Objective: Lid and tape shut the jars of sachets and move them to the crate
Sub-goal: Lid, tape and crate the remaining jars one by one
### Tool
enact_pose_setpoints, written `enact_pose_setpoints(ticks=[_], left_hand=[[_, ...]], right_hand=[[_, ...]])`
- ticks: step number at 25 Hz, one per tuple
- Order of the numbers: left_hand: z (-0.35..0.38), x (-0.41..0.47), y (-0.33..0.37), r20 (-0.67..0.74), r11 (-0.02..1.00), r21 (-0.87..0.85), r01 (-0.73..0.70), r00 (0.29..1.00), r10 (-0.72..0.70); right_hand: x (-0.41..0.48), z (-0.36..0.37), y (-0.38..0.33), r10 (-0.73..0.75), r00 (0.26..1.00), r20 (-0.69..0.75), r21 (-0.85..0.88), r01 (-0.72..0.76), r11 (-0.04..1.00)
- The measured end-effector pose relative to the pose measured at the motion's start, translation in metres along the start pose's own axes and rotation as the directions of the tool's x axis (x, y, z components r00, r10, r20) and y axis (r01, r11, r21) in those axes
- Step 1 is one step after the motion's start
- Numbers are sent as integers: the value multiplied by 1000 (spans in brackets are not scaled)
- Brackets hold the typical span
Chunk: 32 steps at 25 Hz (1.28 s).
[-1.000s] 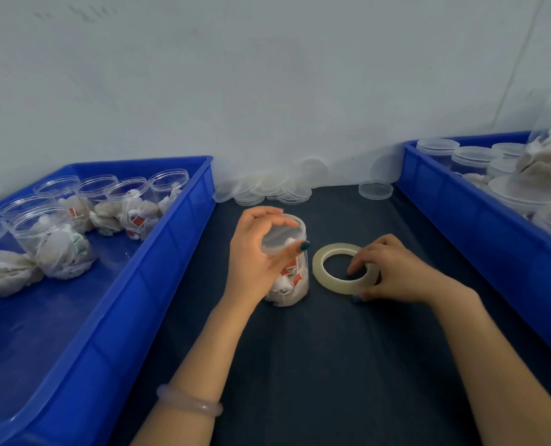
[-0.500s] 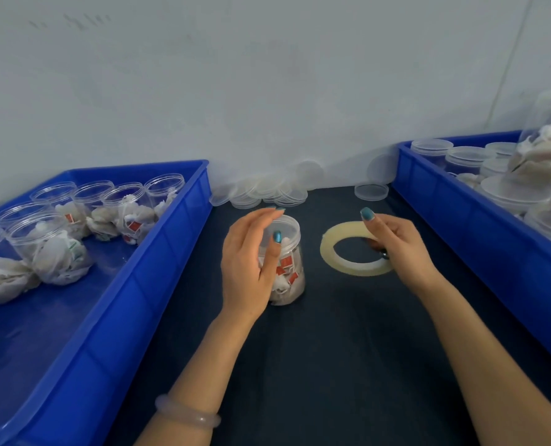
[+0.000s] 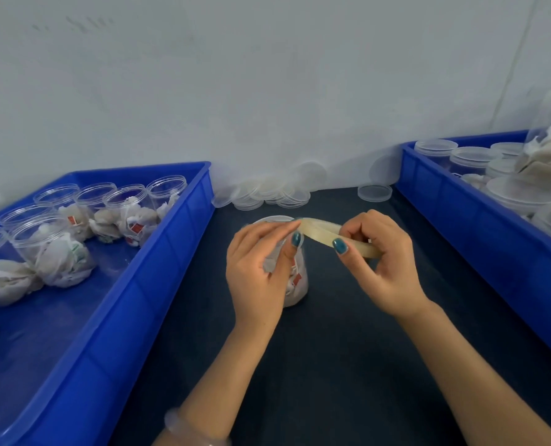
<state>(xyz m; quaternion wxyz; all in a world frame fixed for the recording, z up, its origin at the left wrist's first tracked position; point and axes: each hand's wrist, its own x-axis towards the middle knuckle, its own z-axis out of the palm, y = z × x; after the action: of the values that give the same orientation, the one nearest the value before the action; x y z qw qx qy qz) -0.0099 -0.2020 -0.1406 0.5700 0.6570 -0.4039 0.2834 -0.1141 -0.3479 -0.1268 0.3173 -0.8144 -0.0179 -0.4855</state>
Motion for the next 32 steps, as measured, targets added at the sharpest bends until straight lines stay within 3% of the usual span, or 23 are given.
enact_pose_setpoints(ticks=[6,11,16,20,23,28,32], left_hand=[[-8,4,6,12,942,-187,278,960,-281],[-7,6,7,87,945,-100,311,949,-303],[-4,3,5,134,975,-22,221,967,-216],[1,-1,5,115,991,4,137,984,-137],[-1,0,3,104,989,-18,149,984,-146],[-10,5,4,128,999,-7,44,991,-43],[-13,7,3,85,997,32,70,994,-73]], right_hand=[[-8,7,-6,-193,980,37,-151,196,969],[-8,5,-5,-334,943,-7,-281,319,905],[-7,4,-2,-411,911,25,-461,375,804],[-6,0,7,-341,937,72,-555,322,767],[-7,3,6,-303,952,53,-570,278,773],[-9,5,5,-371,927,66,-541,345,767],[-9,5,3,-375,922,90,-541,362,759]])
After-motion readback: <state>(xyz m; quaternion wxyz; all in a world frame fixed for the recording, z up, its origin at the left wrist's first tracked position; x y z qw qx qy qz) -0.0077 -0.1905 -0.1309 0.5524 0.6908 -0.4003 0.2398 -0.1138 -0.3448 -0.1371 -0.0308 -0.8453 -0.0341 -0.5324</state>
